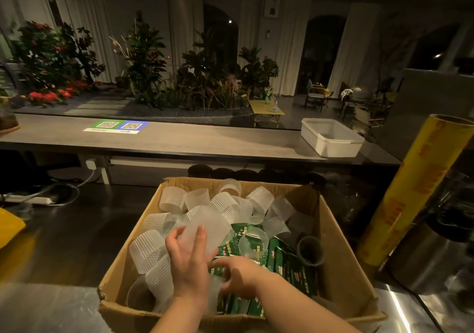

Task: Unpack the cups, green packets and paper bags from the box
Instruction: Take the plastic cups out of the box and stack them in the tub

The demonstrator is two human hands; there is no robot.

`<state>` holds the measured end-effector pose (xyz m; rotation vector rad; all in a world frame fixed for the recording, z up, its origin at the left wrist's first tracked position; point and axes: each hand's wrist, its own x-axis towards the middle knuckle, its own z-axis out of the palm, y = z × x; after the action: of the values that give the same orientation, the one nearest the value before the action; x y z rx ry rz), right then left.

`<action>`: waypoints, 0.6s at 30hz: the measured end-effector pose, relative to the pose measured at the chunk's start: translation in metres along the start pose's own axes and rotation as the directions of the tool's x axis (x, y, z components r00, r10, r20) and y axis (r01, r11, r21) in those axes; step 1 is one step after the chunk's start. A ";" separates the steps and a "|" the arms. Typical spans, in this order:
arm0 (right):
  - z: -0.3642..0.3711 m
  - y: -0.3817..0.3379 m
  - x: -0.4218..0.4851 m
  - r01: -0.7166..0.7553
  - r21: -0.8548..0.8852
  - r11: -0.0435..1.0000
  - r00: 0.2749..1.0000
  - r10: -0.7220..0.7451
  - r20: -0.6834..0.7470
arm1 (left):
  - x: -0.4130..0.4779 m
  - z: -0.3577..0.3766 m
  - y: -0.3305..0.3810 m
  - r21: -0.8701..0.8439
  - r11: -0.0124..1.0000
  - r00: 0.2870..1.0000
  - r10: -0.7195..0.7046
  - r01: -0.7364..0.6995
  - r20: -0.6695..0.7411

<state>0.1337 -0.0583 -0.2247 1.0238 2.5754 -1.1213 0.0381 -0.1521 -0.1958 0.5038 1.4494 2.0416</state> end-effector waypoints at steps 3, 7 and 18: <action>-0.009 0.012 -0.004 -0.071 0.205 0.976 0.994 0.086 -0.069 | 0.002 0.000 0.000 -0.001 1.000 1.000 -0.001 0.001 0.000; -0.026 0.026 -0.020 -0.078 0.390 0.918 0.976 0.150 -0.157 | 0.001 0.000 -0.002 0.038 0.999 1.000 -0.007 0.008 -0.017; -0.063 0.066 -0.065 0.164 0.796 0.582 0.927 0.185 -0.326 | 0.007 -0.003 -0.016 0.340 0.940 0.995 -0.026 -0.009 0.100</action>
<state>0.2329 -0.0166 -0.1945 1.5384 2.2167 -2.4587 0.0351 -0.1460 -0.2125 0.7300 1.7456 1.7341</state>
